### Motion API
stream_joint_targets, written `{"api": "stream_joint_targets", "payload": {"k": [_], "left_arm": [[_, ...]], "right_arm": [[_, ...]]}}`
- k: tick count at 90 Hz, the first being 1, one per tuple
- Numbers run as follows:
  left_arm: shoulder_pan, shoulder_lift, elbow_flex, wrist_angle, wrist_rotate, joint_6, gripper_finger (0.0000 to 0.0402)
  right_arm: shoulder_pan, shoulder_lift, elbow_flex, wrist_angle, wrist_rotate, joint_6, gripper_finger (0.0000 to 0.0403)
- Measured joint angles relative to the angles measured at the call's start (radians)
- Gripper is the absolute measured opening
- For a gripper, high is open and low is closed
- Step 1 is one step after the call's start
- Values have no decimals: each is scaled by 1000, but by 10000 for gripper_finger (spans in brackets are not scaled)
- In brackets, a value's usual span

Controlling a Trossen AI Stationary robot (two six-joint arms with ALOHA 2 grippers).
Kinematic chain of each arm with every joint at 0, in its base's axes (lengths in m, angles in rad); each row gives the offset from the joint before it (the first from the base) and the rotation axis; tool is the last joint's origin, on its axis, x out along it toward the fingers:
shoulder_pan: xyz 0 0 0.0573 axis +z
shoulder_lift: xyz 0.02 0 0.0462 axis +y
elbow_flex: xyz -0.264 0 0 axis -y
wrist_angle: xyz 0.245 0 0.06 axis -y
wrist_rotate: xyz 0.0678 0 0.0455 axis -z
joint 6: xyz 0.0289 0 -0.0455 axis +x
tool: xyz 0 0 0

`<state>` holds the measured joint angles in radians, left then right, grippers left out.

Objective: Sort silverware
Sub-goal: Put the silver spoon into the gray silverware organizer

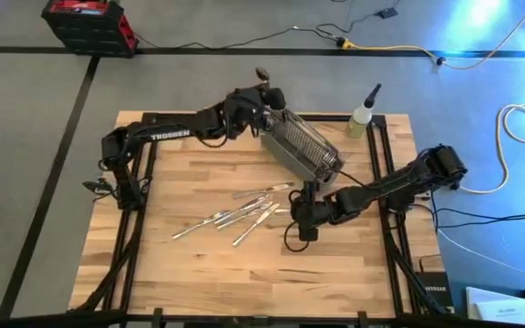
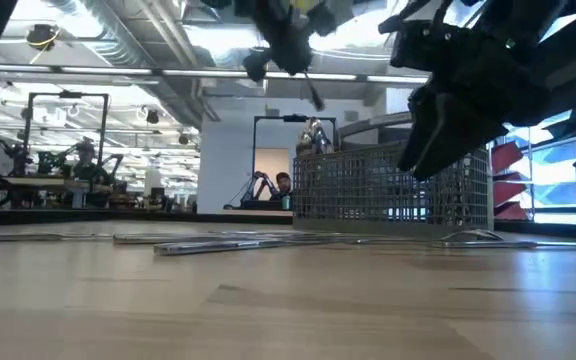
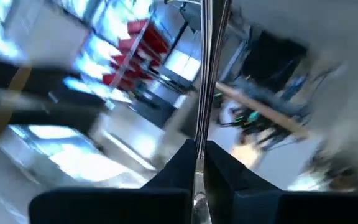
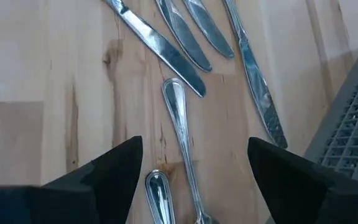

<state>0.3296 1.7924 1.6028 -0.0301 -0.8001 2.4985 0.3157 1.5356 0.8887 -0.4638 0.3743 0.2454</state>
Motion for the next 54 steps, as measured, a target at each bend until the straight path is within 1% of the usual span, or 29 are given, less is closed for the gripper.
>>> {"api": "stream_joint_targets", "payload": {"k": [3, 6, 11, 17, 25, 30, 40, 54], "left_arm": [[9, 0, 0, -2, 12, 66, 1], [15, 0, 0, -1, 29, 101, 1], [21, 1, 0, 20, 83, 109, 1], [26, 1, 0, 82, 150, 99, 1], [31, 4, 0, 155, 204, 111, 1], [37, 6, -5, 170, 215, 126, 1], [43, 14, -9, 99, 226, 126, 1], [57, 53, -9, 102, 234, 112, 1]], "right_arm": [[0, 0, -1, -3, 0, 4, 275], [4, 0, -1, -1, -1, 8, 275], [13, 0, -1, 2, 0, 13, 275], [24, 0, -1, 5, 0, 13, 275], [28, 0, -1, 18, -1, 7, 275], [32, 0, -1, 20, 0, 6, 275], [32, 0, -1, 22, 0, 8, 275], [32, 0, -1, 30, 0, 17, 275]]}}
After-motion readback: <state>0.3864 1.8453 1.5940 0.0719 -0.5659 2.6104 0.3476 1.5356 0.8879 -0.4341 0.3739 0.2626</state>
